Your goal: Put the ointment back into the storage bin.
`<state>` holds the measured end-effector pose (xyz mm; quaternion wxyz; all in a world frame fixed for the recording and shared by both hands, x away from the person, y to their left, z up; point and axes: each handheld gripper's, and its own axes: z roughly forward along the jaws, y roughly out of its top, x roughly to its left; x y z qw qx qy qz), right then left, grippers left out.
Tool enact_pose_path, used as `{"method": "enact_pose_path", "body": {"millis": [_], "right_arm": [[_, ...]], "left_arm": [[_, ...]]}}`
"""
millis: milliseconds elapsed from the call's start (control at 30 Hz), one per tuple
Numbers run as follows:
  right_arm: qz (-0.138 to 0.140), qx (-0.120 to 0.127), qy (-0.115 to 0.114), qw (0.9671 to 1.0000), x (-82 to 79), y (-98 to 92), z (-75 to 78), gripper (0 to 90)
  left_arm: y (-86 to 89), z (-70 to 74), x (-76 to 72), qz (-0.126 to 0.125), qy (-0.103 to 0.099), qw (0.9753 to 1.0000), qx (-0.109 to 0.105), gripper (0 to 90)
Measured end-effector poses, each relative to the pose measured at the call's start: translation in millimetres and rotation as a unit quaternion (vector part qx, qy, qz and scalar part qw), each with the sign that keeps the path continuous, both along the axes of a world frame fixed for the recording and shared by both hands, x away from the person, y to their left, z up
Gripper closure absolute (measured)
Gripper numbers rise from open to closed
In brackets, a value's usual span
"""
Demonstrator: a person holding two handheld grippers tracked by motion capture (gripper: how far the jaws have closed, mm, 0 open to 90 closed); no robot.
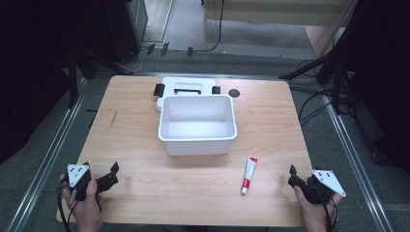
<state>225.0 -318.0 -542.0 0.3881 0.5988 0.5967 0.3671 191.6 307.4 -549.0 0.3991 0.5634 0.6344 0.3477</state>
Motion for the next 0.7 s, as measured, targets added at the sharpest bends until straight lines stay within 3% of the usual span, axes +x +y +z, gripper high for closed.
{"method": "enact_pose_path", "body": {"millis": [200,333,400,433,600,700], "right_arm": [[0.024,-0.004,0.007,0.9997,0.0,1.3,3.1,24.8],[0.019,-0.012,0.049,0.9986,1.1,4.0,12.8,26.3],[0.017,-0.015,0.057,0.9981,1.1,5.9,15.0,27.3],[0.025,-0.032,0.080,0.9959,1.4,11.7,18.6,28.7],[0.055,-0.081,0.136,0.9859,-0.1,30.2,24.6,29.2],[0.077,-0.081,0.165,0.9800,-0.4,41.3,31.6,29.0]], "left_arm": [[-4.1,1.9,-1.8,0.000,-0.006,0.9997,0.023,0.0],[-5.4,1.4,-0.6,0.004,-0.002,0.9996,0.027,0.0],[-5.4,1.4,-0.7,0.003,0.000,0.9995,0.031,0.0],[-5.8,0.9,0.2,0.002,0.003,0.9995,0.030,0.0],[-5.0,-0.4,2.5,0.002,0.009,0.9996,0.026,0.0],[-4.6,-0.9,2.9,0.002,0.011,0.9996,0.025,0.0]]}}
